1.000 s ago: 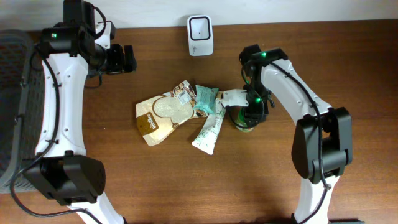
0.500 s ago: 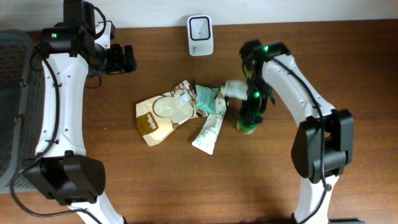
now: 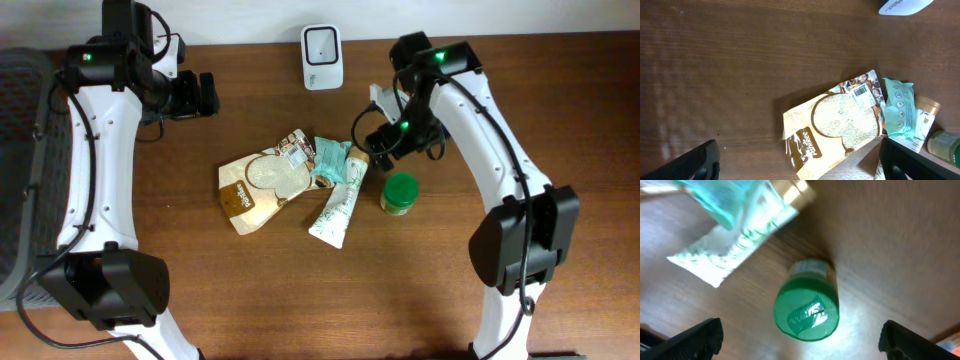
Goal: Scan the item barcode
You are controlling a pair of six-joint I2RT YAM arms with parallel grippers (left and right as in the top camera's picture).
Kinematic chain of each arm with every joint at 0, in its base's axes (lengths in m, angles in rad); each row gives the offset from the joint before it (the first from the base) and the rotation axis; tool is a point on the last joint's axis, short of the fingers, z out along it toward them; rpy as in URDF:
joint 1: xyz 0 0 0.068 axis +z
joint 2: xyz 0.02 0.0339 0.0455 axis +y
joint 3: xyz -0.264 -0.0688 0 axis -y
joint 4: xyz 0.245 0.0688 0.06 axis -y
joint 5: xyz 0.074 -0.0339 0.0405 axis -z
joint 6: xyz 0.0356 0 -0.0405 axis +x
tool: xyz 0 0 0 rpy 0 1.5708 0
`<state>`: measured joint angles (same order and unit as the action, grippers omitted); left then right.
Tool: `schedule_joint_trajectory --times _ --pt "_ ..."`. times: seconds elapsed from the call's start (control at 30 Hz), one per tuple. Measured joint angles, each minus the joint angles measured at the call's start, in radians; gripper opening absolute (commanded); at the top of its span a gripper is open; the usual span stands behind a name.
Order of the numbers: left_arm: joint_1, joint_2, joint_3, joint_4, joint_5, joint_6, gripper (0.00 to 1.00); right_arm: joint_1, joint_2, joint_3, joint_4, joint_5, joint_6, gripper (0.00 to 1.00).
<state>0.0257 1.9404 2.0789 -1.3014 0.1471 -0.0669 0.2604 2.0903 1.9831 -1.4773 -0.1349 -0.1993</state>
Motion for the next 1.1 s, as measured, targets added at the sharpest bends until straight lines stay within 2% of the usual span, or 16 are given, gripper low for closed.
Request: schedule_joint_trajectory --times 0.13,0.2,0.43,0.57,0.67,0.8,0.9,1.1 --pt "0.0 0.0 0.0 0.0 0.0 0.0 0.99 0.0 0.0 -0.088 0.014 0.044 0.074 0.93" --pt "0.0 0.0 0.0 0.0 0.0 0.0 0.99 0.0 0.0 -0.139 0.026 0.059 0.131 0.87" --pt "0.0 0.0 0.0 0.0 0.0 0.0 0.99 0.017 0.001 -0.251 0.122 0.067 0.347 0.85" --pt "0.0 0.0 0.0 0.0 0.0 0.0 0.99 0.043 0.001 -0.299 0.176 0.069 0.447 0.8" --pt "0.0 0.0 0.0 0.0 0.0 0.0 0.99 0.045 0.001 -0.309 0.195 0.071 0.491 0.75" --pt "0.0 0.0 0.0 0.0 0.0 0.0 0.99 0.045 0.001 -0.31 0.21 0.07 0.543 0.63" --pt "0.0 0.0 0.0 0.0 0.0 0.0 0.99 0.045 0.001 -0.31 0.224 0.068 0.611 0.63" --pt "0.0 0.0 0.0 0.0 0.0 0.0 0.99 0.045 0.0 -0.31 0.253 0.059 0.858 0.62"
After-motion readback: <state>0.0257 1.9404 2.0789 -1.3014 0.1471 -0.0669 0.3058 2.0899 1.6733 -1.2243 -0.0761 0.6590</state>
